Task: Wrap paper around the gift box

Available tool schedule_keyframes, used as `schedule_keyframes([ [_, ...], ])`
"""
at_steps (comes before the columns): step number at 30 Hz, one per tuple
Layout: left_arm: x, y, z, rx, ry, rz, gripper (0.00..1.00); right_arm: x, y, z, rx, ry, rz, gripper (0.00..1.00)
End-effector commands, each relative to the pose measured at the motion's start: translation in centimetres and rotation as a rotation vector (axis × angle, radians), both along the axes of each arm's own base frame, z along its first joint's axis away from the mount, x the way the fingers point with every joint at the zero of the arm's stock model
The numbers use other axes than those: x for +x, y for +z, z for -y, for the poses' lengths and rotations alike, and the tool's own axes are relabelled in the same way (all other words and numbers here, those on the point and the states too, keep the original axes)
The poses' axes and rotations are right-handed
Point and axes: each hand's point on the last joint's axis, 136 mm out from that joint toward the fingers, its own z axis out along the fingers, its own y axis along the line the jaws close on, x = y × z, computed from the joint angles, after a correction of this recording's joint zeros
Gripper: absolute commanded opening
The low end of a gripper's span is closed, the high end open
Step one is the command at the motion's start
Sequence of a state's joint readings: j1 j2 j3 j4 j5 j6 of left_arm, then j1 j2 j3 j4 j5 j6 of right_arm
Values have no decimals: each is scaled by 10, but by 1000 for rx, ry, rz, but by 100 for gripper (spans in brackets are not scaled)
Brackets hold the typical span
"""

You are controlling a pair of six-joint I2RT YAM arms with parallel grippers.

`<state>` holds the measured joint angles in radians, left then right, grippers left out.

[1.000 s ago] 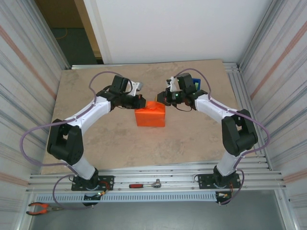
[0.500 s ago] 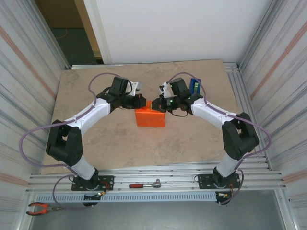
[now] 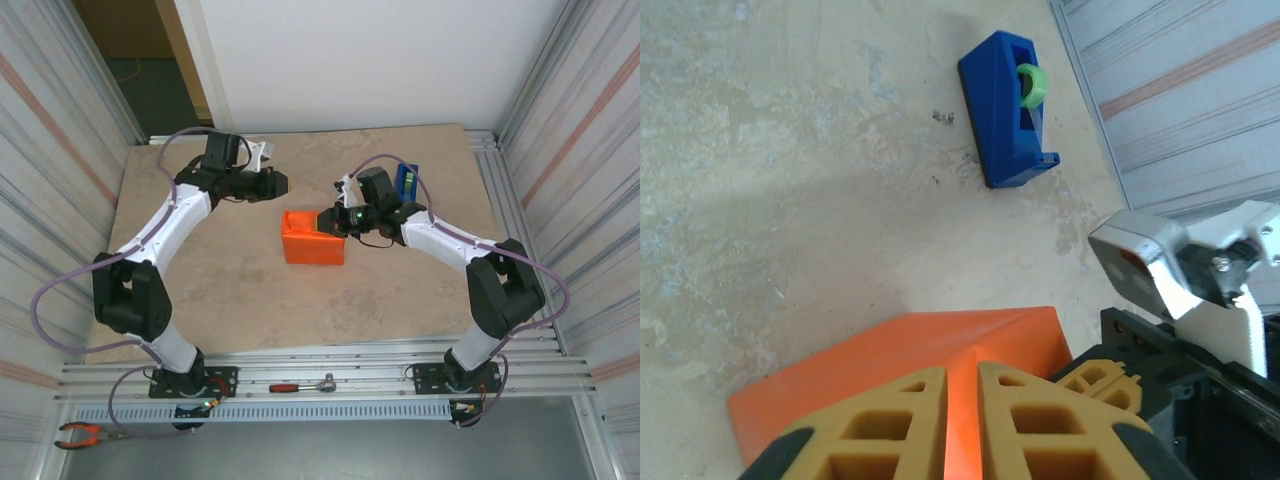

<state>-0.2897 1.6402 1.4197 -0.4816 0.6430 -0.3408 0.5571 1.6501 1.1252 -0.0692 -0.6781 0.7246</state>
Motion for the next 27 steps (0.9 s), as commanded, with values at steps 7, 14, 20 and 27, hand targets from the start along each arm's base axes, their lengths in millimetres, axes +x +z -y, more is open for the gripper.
schedule_keyframes([
  [7, -2, -29, 10, 10, -64, -79, 10, -10, -39, 17, -102, -39, -96, 0],
  [14, -5, -37, 13, 17, -85, -91, 9, -10, -41, 17, -102, -40, -101, 0],
  [20, -18, -53, 13, 36, -101, -119, 6, -9, -41, 18, -100, -43, -103, 0],
  [27, -28, -60, 10, 56, -115, -132, 4, -9, -39, 19, -91, -49, -104, 0],
])
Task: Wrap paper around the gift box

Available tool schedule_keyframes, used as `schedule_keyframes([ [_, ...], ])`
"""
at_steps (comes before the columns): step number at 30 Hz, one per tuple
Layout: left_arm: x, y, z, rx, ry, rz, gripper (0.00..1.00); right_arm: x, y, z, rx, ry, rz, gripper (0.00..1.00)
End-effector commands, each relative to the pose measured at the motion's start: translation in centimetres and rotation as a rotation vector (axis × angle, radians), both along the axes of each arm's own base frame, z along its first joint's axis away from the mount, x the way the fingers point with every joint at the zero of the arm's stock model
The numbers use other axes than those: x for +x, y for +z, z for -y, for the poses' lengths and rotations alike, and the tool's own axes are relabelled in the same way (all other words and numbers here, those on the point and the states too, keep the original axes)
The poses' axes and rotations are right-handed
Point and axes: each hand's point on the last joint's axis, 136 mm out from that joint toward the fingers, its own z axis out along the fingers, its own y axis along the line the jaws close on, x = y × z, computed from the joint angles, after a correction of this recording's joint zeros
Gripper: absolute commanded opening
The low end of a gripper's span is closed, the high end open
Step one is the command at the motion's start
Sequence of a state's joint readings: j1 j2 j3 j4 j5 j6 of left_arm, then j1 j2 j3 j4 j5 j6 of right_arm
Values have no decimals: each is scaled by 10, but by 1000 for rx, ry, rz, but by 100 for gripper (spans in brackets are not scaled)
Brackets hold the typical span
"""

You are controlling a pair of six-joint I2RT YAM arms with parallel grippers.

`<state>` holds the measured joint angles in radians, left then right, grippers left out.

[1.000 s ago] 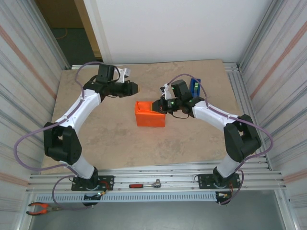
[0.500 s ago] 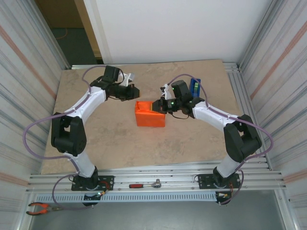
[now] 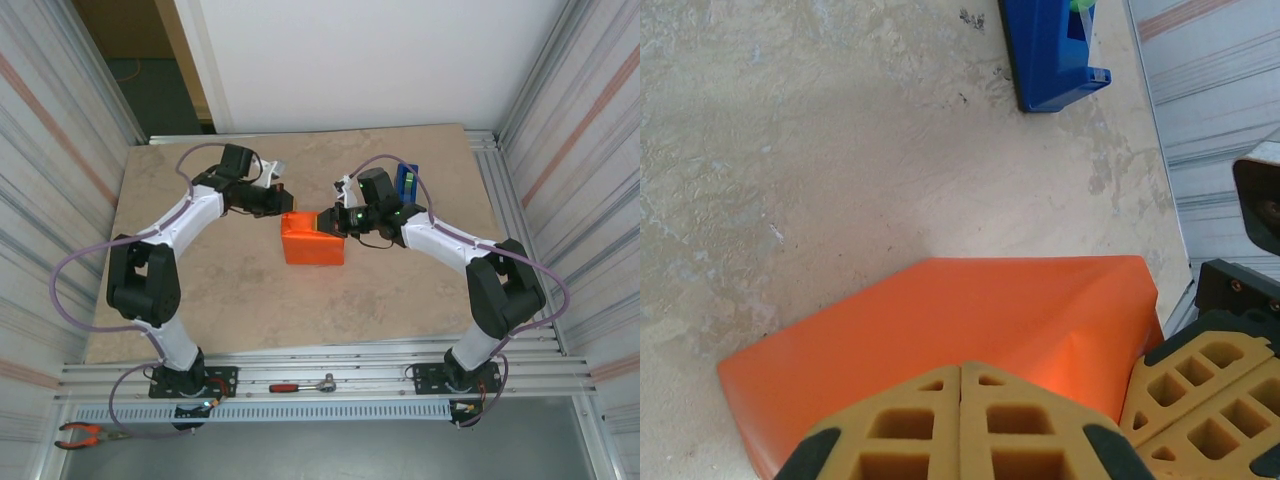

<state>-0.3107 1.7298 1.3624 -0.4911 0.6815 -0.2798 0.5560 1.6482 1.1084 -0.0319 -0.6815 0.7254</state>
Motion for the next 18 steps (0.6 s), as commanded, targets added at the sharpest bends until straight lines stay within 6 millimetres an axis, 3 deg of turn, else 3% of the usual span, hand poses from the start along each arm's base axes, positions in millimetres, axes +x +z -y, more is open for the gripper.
schedule_keyframes([
  [1, -14, 2, -1, 16, -35, -8, 4, -10, -39, 19, -103, -51, -121, 0],
  [7, -11, 48, 1, -13, -37, 94, 6, -10, -40, 20, -102, -55, -123, 0],
  [10, -16, 60, 5, -22, -50, 117, 6, -10, -39, 20, -100, -55, -121, 0],
  [14, -27, 57, 15, -17, -83, 112, 6, -9, -39, 19, -97, -56, -122, 0],
  [18, -35, 42, 19, -1, -101, 82, 6, -10, -40, 20, -98, -55, -123, 0],
])
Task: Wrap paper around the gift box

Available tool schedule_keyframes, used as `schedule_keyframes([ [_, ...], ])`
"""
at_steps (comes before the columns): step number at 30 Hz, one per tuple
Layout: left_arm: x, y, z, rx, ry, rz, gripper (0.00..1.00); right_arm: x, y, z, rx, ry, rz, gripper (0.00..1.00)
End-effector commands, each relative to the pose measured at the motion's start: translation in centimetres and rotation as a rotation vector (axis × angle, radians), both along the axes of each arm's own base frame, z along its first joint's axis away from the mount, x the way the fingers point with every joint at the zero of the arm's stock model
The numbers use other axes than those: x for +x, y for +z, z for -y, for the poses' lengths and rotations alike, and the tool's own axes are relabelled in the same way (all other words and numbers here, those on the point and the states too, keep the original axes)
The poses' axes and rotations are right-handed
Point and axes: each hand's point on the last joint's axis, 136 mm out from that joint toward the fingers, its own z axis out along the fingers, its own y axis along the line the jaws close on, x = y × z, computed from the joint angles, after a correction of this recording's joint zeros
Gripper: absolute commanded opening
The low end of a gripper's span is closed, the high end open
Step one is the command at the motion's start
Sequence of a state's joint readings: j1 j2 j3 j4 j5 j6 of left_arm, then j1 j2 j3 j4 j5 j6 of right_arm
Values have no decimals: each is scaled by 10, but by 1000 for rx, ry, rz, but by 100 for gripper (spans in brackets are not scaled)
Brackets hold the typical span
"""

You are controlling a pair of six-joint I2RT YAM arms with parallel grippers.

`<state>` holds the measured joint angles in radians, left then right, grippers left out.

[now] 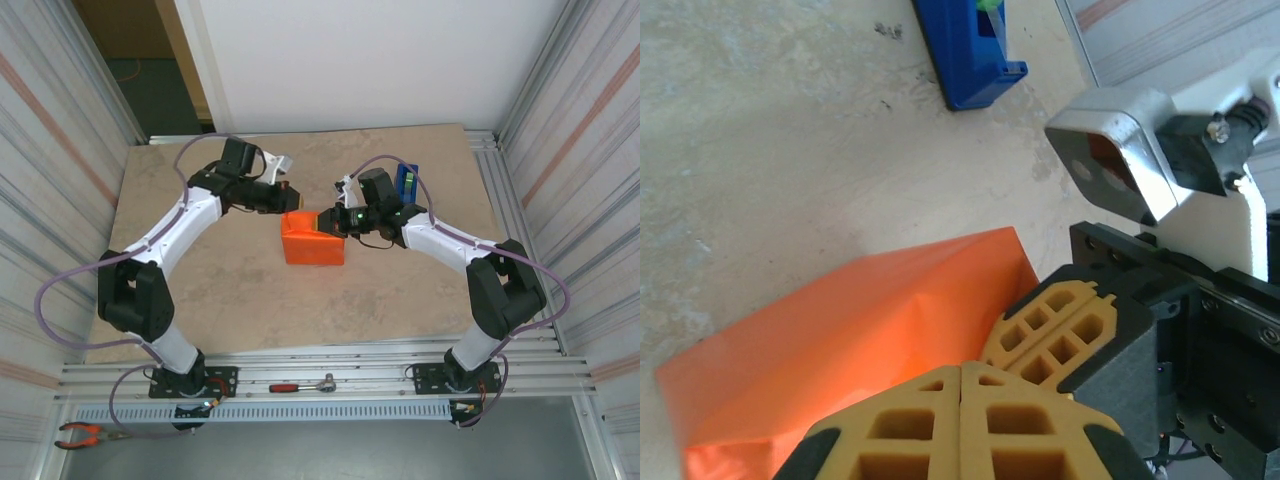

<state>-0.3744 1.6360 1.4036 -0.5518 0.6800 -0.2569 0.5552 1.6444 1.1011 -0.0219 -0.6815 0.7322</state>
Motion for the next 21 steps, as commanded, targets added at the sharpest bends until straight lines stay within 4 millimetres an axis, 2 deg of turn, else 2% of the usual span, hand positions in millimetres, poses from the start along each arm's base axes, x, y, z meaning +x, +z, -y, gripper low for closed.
schedule_keyframes([
  [1, -12, -8, -1, 24, -27, -12, 6, -10, -41, 19, -103, -51, -125, 0],
  [10, -34, -34, -2, 59, -51, -54, 6, -8, -37, 19, -94, -55, -123, 0],
  [14, -39, -41, -3, 67, -55, -59, 6, 1, -26, 15, -62, -51, -127, 0],
  [16, -41, -44, -3, 73, -57, -60, 5, 14, -2, 12, -9, -44, -107, 0],
  [18, -42, -47, -3, 80, -59, -60, 5, 29, 31, 14, 27, -54, -54, 0],
  [19, -42, -48, -3, 85, -59, -61, 5, 38, 53, 19, 44, -69, -12, 5],
  [21, -43, -51, -3, 91, -60, -59, 5, 54, 81, 37, 52, -118, 50, 21],
])
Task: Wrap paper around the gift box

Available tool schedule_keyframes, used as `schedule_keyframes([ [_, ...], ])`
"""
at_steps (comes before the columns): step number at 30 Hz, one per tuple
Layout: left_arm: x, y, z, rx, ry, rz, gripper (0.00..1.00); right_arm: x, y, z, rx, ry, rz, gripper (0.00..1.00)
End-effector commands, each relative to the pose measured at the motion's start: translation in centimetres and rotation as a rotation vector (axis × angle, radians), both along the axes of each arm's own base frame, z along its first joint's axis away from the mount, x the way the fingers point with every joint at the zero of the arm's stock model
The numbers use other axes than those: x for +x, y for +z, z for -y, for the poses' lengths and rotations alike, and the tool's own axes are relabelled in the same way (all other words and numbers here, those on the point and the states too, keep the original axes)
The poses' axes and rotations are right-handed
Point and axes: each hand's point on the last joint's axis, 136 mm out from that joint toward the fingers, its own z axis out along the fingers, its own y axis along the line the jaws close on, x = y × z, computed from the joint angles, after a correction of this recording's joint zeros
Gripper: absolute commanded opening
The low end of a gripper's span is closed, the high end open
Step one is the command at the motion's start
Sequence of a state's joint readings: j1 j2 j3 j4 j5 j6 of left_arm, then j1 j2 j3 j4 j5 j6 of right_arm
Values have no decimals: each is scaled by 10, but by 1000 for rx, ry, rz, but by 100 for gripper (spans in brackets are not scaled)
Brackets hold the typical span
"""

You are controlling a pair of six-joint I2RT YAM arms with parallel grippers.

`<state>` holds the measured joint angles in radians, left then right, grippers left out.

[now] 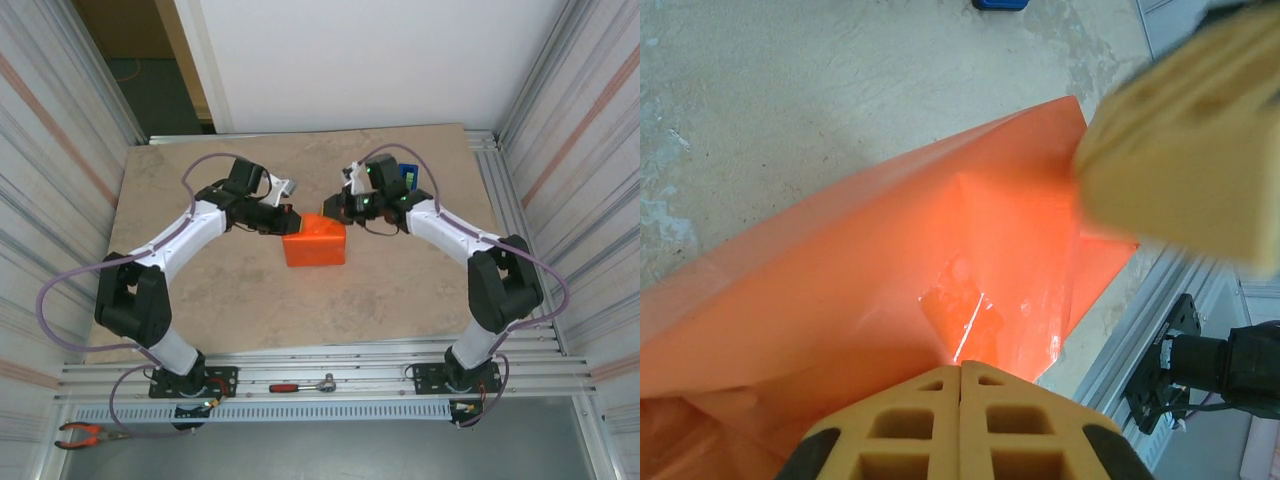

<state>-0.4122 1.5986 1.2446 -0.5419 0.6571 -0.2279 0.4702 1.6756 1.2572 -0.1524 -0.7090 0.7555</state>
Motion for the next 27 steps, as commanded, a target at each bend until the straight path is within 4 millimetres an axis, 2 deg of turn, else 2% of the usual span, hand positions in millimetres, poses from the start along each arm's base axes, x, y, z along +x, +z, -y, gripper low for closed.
schedule_keyframes([
  [1, -8, -6, -2, 29, -19, 13, 5, 27, 60, 32, 25, -86, 107, 30],
  [3, -8, -9, -3, 35, -19, 14, 5, 44, 65, 65, 9, -177, 119, 45],
  [5, -9, -13, -3, 42, -20, 13, 5, 61, 56, 104, -1, -268, 97, 51],
  [9, -9, -16, -3, 45, -24, 13, 5, 91, 8, 186, -44, -445, 5, 55],
  [11, -9, -17, -4, 48, -25, 15, 5, 100, -16, 217, -51, -503, -43, 56],
  [13, -10, -19, -4, 53, -26, 15, 5, 108, -38, 239, -49, -535, -82, 56],
  [15, -11, -20, -5, 58, -28, 15, 5, 115, -53, 254, -41, -554, -104, 55],
  [18, -12, -22, -6, 64, -28, 12, 5, 123, -68, 264, -26, -568, -129, 53],
  [27, -13, -28, -7, 74, -29, 2, 4, 139, -96, 256, -5, -540, -182, 44],
])
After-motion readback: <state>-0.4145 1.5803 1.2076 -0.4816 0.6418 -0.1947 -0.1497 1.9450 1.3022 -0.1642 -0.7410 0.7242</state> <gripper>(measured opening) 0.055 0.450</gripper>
